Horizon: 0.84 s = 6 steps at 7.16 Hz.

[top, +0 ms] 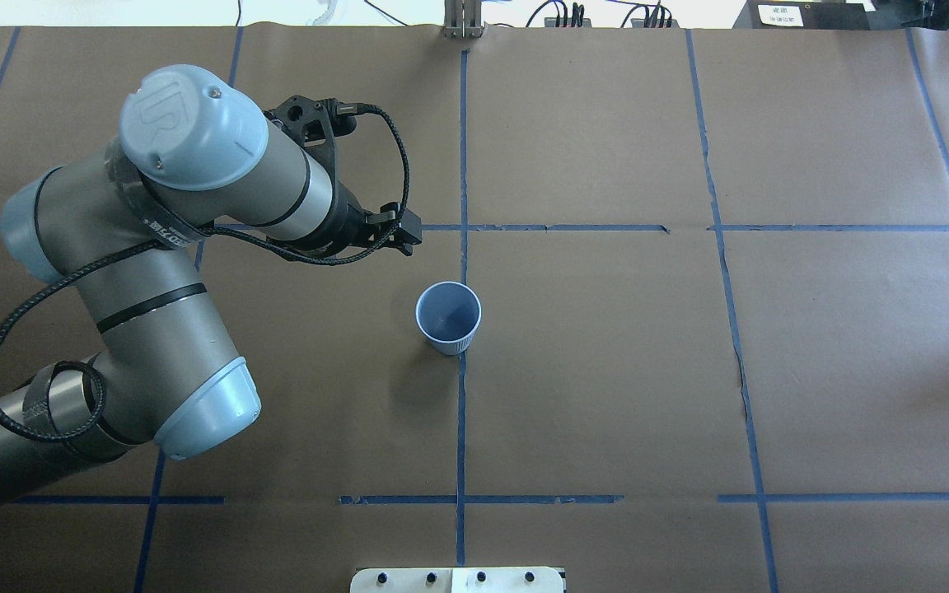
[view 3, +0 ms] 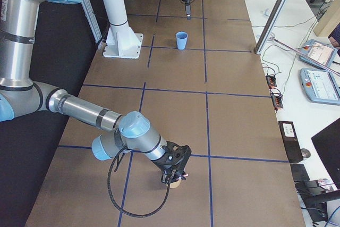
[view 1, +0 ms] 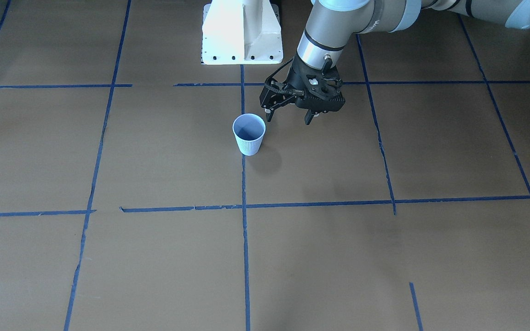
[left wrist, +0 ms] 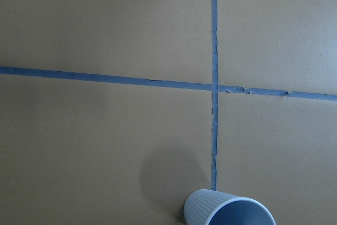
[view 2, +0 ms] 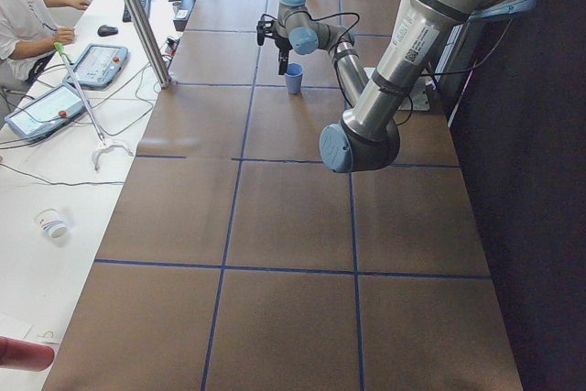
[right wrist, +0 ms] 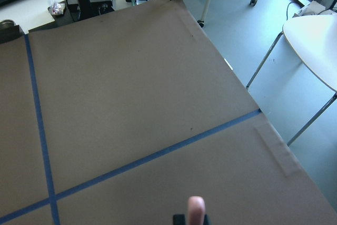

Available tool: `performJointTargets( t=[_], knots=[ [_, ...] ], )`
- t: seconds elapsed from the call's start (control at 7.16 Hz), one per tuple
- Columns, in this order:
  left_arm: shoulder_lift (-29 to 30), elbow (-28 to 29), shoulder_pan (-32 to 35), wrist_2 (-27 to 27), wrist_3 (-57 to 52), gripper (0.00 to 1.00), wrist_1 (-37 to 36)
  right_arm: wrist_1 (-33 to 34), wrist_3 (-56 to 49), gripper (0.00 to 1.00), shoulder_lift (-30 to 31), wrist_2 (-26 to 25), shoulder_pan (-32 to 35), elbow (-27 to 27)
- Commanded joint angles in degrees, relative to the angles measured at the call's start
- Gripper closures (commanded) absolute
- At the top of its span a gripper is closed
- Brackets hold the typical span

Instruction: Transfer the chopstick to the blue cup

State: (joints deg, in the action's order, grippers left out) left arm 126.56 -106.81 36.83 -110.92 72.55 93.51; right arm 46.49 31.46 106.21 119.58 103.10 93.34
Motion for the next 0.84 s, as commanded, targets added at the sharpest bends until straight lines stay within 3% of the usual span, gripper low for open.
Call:
performJointTargets(
  t=[0.0, 0.14, 0.42, 0.7],
  knots=[
    [0.0, -0.1, 0.0, 0.1, -0.1, 0.00, 0.0, 0.8, -1.4, 1.00, -1.4, -1.3, 1.8, 4.8],
    [0.0, -0.1, 0.1, 0.1, -0.1, 0.00, 0.0, 2.3, -0.6, 1.00, -1.6, -0.1, 1.7, 7.7],
    [0.0, -0.6, 1.4, 0.1, -0.2, 0.00, 0.0, 4.7, 2.6, 0.99, -4.8, 11.8, -0.2, 10.2],
    [-2.5, -0.9, 3.6, -0.3, -1.0, 0.00, 0.1, 4.0, 15.8, 0.99, -9.1, 16.5, -10.0, 10.4]
  ],
)
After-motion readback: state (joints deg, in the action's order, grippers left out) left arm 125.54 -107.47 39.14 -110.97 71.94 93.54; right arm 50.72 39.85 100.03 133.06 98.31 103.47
